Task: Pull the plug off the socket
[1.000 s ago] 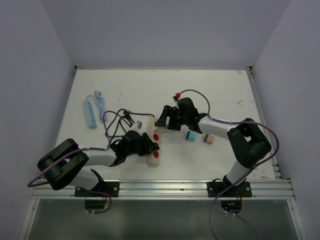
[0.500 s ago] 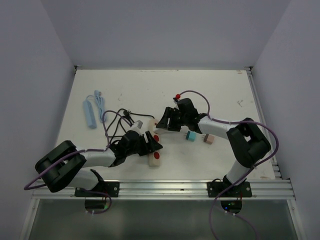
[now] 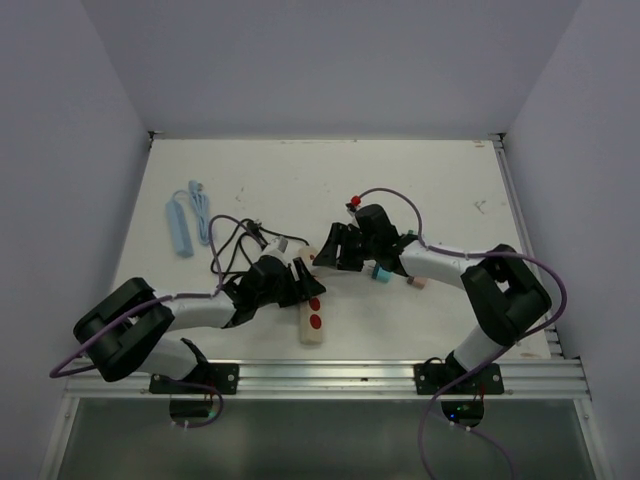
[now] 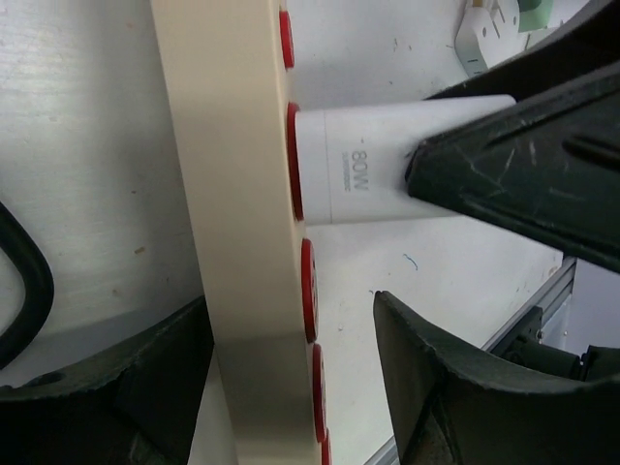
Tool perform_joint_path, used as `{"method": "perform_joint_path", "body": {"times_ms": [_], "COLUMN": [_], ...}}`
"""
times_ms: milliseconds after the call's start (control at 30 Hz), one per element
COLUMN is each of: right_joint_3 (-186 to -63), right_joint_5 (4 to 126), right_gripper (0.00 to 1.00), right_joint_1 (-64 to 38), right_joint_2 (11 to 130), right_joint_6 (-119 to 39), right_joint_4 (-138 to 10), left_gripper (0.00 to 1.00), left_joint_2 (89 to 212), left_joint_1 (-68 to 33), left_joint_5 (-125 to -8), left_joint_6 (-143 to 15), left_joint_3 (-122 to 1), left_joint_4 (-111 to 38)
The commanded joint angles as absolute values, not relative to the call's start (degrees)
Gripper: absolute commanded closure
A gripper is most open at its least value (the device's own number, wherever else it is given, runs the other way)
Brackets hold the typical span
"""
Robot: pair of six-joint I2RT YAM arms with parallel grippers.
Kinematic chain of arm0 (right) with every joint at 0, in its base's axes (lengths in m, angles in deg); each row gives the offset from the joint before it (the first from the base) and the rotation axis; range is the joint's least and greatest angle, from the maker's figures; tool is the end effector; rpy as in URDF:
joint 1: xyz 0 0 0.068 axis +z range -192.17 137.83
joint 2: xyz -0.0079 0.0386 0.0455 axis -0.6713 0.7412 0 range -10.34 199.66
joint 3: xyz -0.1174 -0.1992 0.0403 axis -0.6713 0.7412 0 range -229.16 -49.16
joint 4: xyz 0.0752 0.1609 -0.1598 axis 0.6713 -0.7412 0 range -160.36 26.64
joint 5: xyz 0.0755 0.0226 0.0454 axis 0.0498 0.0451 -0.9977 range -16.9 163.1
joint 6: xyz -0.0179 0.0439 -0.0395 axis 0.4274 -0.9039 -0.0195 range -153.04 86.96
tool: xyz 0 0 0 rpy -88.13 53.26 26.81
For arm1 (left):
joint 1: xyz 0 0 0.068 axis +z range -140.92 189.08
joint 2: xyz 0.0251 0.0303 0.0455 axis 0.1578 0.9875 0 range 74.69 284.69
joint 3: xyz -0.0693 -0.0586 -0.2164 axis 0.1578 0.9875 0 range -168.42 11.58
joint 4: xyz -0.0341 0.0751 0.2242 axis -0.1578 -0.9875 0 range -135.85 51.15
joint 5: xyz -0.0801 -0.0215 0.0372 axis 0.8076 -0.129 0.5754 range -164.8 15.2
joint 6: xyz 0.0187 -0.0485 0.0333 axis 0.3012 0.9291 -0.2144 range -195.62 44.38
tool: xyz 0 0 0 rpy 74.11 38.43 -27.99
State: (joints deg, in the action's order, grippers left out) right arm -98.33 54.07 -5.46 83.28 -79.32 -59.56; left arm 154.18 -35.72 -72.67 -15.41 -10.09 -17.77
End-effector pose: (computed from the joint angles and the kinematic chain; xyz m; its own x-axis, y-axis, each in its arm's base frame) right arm 0.2503 0.2054 0.1488 -0.9127 0.1718 -0.3708 -0.1501 0.7030 0.6952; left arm 0.1719 -0.1732 0.1071 -0.8403 -0.3877 -0.3790 -0.0079 0.7077 -0.7065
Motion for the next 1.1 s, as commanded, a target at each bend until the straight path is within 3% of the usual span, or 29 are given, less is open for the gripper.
{"method": "perform_joint_path", "body": {"times_ms": [0,167,267,367,400,600,1067], "right_joint_3": [-98.12,-97.85,-97.94,-97.94,-97.85,-97.76,-91.01], "right_joint_5": [52.1,51.92,52.18,51.92,51.92,51.83,48.94], "right_gripper": [1.0,1.0,1.0,1.0,1.0,1.0,1.0], "right_joint_1": [-4.99,-4.38,-4.38,-4.38,-4.38,-4.38,-7.09], "right_joint_2": [79.31,78.78,78.87,78.87,78.87,78.17,76.14], "right_joint_6": [-80.59,-81.73,-82.17,-82.43,-82.43,-82.17,-81.72], "right_joint_4": [-57.2,-56.41,-56.32,-56.24,-56.24,-56.41,-49.5], "left_gripper": [0.3,0.37,0.46,0.59,0.68,1.0,1.0], "left_joint_2": [157.83,159.86,160.74,160.91,160.83,161.18,160.04], "left_joint_1": [-35.66,-35.66,-35.66,-35.66,-35.75,-35.66,-35.48], "left_joint_5": [-76.39,-75.15,-75.15,-75.07,-75.15,-75.77,-78.49], "left_joint_6": [-18.58,-18.14,-17.87,-17.78,-17.7,-16.38,-12.6], "left_joint_3": [-10.12,-10.65,-10.48,-10.13,-10.04,-9.77,-7.75], "left_joint_4": [-26.37,-25.31,-25.22,-25.4,-25.49,-27.15,-29.88]}}
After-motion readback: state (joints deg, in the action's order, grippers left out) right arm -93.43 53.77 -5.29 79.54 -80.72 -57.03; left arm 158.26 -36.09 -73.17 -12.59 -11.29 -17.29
